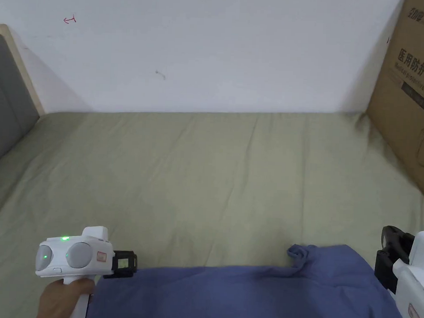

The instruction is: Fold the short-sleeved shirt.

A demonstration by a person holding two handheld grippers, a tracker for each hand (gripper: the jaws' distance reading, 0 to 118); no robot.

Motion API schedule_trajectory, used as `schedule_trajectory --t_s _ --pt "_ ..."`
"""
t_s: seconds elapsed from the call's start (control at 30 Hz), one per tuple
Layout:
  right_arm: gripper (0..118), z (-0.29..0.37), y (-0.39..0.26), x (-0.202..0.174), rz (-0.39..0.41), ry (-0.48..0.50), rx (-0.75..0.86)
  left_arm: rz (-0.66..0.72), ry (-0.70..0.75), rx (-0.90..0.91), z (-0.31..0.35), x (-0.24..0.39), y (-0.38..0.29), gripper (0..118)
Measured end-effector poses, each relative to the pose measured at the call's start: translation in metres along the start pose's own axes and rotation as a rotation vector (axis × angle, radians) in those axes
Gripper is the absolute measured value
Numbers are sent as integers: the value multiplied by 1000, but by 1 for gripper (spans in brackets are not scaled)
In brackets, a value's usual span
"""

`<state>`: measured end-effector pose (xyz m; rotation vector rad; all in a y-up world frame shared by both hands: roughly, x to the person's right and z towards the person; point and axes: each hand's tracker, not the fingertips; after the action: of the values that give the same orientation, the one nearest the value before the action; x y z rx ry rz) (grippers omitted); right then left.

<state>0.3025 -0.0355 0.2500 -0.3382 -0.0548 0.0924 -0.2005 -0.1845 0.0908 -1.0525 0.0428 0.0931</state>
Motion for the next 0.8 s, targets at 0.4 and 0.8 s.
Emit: schedule_trajectory --t_s 0.4,0.8 --pt "8 -50 -17 24 -70 3 -131 -59 -12 4 -15 13 -10 0" --pt "97 -193 -83 46 -43 -21 -610 -98 -91 155 42 17 -12 0"
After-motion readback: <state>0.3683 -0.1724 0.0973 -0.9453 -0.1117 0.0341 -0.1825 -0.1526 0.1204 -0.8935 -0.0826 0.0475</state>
